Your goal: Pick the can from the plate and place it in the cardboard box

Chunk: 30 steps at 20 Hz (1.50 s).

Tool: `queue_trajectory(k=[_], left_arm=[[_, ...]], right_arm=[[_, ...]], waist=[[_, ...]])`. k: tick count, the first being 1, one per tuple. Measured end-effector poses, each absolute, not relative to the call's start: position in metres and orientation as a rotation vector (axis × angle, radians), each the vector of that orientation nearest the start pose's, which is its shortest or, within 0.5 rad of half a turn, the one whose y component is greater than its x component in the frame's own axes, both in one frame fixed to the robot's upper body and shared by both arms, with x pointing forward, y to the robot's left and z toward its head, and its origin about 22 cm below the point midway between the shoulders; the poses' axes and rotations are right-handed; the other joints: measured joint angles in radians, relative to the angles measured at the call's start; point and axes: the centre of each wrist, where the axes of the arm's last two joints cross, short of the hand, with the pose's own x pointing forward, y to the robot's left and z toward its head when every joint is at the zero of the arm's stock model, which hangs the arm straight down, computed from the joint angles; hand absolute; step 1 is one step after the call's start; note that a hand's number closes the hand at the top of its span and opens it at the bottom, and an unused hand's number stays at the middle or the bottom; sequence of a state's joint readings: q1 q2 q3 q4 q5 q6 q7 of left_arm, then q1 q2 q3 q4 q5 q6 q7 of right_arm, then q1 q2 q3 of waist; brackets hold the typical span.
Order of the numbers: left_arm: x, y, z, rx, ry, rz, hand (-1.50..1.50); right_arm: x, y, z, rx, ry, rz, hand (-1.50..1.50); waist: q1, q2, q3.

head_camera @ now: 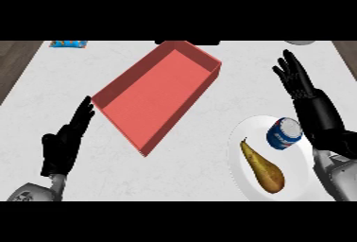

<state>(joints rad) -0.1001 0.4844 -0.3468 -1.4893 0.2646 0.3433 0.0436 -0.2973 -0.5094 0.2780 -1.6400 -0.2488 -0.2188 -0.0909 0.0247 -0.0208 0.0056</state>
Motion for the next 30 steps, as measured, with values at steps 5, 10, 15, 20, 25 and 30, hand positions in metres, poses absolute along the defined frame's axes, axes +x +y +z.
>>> queue_trajectory(k=[5,10,15,20,25,30], left_arm=[[0.253,0.305,0.017,0.438,-1.447,-0.189,0.00],[0.252,0.337,0.021,0.587,-1.405,-0.196,0.00],[0.256,0.352,0.018,0.647,-1.371,-0.193,0.00],[0.261,0.356,0.014,0.651,-1.362,-0.193,0.00],[0.256,0.362,0.014,0.648,-1.364,-0.208,0.00],[0.261,0.361,0.014,0.649,-1.366,-0.214,0.00]], right_arm=[[0.279,-0.267,0.094,-0.124,-1.849,0.207,-1.50],[0.262,-0.321,0.072,-0.508,-1.669,0.557,-1.50],[0.231,-0.345,0.031,-0.468,-1.710,0.411,-1.50],[0.206,-0.374,0.022,-0.455,-1.786,0.440,-1.50],[0.212,-0.396,0.051,-0.610,-1.668,0.679,-1.50],[0.229,-0.393,0.088,-0.642,-1.483,0.904,-1.50]], waist=[[-0.025,0.014,-0.003],[-0.036,0.021,-0.014],[-0.044,0.021,-0.006],[-0.039,0.020,-0.005],[-0.024,0.020,-0.007],[-0.017,0.022,-0.008]])
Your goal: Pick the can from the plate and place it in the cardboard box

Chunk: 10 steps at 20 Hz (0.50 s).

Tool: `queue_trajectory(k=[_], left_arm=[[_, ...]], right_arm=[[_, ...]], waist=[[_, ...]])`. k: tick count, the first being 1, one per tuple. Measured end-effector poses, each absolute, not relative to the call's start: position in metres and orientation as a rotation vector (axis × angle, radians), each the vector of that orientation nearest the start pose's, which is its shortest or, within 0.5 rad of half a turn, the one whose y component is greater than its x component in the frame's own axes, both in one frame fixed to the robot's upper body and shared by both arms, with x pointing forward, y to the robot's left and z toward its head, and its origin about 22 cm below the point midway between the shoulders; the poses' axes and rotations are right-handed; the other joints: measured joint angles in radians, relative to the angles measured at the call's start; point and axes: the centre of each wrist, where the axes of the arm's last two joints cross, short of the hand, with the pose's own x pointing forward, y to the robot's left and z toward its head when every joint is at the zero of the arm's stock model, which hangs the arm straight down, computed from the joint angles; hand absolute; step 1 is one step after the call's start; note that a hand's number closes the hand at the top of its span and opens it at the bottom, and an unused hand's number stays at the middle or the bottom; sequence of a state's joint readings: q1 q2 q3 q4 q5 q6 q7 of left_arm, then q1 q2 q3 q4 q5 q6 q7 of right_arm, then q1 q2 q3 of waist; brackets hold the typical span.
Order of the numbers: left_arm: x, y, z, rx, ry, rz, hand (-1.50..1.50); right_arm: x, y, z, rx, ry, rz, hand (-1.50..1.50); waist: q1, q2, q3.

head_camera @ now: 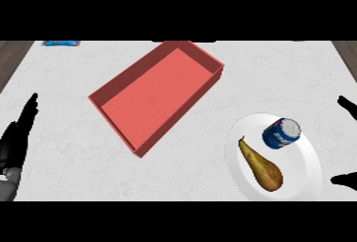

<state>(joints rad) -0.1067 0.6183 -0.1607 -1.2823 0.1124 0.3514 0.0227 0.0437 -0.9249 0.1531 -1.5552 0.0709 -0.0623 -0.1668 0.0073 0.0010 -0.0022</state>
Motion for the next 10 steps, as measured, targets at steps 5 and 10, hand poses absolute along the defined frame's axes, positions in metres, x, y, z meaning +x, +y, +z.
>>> queue_trajectory(k=[5,10], left_arm=[[0.267,0.357,0.015,0.643,-1.371,-0.219,0.00],[0.272,0.356,0.015,0.641,-1.376,-0.216,0.00]], right_arm=[[0.245,-0.374,0.112,-0.638,-1.276,1.074,-1.50],[0.269,-0.355,0.124,-0.604,-1.142,1.148,-1.50]], waist=[[0.006,0.001,0.000],[0.007,0.001,0.001]])
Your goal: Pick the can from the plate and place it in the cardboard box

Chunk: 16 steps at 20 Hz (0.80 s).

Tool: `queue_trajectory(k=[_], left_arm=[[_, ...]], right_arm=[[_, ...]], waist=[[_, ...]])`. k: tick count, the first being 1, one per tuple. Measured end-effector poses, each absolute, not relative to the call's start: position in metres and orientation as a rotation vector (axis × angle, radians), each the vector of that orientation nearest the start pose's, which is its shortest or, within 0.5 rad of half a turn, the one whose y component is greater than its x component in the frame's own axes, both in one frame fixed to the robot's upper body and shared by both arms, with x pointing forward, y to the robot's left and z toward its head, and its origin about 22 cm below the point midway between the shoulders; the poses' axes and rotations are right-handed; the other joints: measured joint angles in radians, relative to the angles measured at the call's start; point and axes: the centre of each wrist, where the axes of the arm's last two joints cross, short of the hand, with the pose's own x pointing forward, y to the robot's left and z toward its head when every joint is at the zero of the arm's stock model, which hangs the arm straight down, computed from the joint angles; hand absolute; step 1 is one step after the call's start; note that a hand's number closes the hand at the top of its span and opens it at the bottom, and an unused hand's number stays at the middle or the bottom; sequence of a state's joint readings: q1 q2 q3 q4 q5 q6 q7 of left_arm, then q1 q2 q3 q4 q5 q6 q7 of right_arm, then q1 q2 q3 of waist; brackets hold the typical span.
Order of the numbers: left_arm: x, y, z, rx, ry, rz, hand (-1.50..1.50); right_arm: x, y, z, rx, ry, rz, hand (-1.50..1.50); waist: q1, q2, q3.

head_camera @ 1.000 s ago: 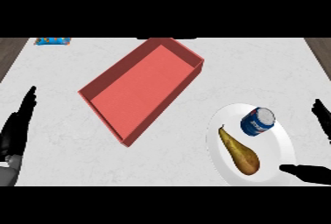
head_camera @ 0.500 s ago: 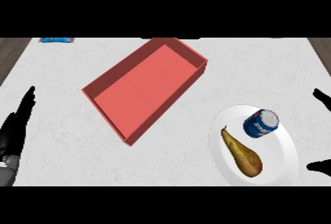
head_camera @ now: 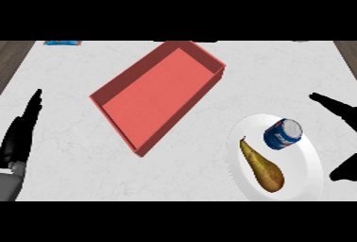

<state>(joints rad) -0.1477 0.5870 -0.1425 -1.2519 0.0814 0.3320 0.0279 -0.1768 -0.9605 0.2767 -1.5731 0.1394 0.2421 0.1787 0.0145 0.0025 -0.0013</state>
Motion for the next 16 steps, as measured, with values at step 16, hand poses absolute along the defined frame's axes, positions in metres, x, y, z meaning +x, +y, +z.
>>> queue_trajectory(k=[16], left_arm=[[0.261,0.352,0.019,0.649,-1.368,-0.208,0.00]], right_arm=[[0.299,-0.314,0.094,-0.603,-1.015,1.225,-1.50]], waist=[[-0.011,-0.003,0.001]])
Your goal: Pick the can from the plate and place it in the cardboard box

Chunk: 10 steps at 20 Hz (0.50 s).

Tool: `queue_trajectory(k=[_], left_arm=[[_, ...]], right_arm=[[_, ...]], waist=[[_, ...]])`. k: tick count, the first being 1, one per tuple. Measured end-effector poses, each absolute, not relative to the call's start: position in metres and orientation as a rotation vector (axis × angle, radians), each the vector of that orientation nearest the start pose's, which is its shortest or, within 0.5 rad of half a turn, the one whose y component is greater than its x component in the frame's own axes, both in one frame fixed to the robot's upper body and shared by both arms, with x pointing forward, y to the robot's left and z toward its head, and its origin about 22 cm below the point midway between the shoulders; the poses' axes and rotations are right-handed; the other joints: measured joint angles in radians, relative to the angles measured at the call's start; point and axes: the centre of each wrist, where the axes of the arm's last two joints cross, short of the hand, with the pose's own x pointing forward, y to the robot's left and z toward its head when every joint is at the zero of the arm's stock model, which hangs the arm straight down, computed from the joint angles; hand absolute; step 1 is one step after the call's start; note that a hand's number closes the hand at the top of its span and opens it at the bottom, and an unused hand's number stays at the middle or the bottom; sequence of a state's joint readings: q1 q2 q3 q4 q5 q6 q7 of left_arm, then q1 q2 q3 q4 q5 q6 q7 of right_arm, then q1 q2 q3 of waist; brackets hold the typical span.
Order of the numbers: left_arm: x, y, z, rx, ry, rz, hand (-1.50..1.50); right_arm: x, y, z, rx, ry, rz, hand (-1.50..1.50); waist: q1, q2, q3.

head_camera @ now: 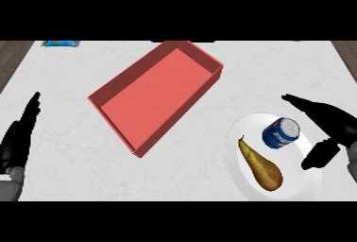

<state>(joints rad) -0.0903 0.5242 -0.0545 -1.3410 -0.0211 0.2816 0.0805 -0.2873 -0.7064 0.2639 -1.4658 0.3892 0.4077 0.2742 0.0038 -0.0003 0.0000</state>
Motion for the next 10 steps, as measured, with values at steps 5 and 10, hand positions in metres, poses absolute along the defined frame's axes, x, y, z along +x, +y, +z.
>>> queue_trajectory(k=[5,10], left_arm=[[0.265,0.351,0.016,0.649,-1.364,-0.208,0.00],[0.267,0.357,0.024,0.646,-1.364,-0.206,0.00]], right_arm=[[0.300,-0.307,0.099,-0.559,-1.059,1.224,-1.50],[0.293,-0.294,0.109,-0.524,-1.106,1.242,-1.50]], waist=[[-0.003,0.000,0.000],[-0.004,-0.001,0.000]])
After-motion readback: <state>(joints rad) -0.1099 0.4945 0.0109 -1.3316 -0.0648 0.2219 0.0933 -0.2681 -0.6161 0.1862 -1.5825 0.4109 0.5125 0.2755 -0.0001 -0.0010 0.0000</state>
